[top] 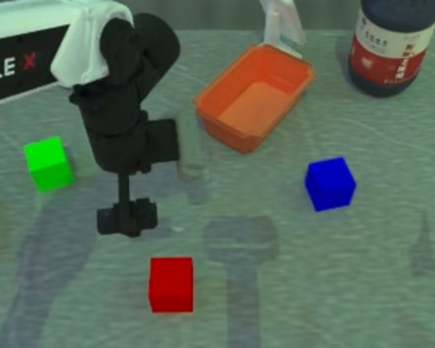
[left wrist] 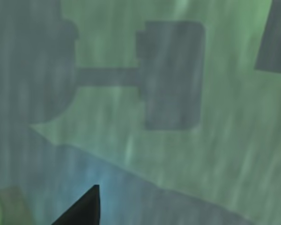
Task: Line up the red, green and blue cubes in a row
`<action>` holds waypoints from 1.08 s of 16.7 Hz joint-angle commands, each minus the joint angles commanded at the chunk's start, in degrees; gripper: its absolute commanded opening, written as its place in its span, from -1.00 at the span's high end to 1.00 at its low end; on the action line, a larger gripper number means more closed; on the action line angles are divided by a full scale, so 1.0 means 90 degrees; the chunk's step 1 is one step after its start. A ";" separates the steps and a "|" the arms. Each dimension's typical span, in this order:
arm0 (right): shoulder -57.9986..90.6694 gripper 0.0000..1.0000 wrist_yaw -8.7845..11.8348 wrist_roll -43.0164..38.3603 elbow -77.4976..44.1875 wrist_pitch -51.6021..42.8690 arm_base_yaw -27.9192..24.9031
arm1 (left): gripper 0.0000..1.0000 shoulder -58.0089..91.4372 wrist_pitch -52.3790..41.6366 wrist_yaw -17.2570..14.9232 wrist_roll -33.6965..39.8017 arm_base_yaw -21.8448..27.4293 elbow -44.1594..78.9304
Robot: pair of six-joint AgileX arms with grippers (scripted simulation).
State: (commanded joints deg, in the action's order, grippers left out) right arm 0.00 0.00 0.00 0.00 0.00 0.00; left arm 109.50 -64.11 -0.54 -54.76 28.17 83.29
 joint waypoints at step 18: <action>0.0000 -1.00 0.0000 0.0000 0.0000 0.0000 0.0000 | -1.00 0.2031 0.0130 0.0039 -0.1121 -0.2719 0.1939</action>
State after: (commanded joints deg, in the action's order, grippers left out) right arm 0.00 0.00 0.00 0.00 0.00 0.00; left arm 127.77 -62.95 -0.19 -64.85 3.70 100.74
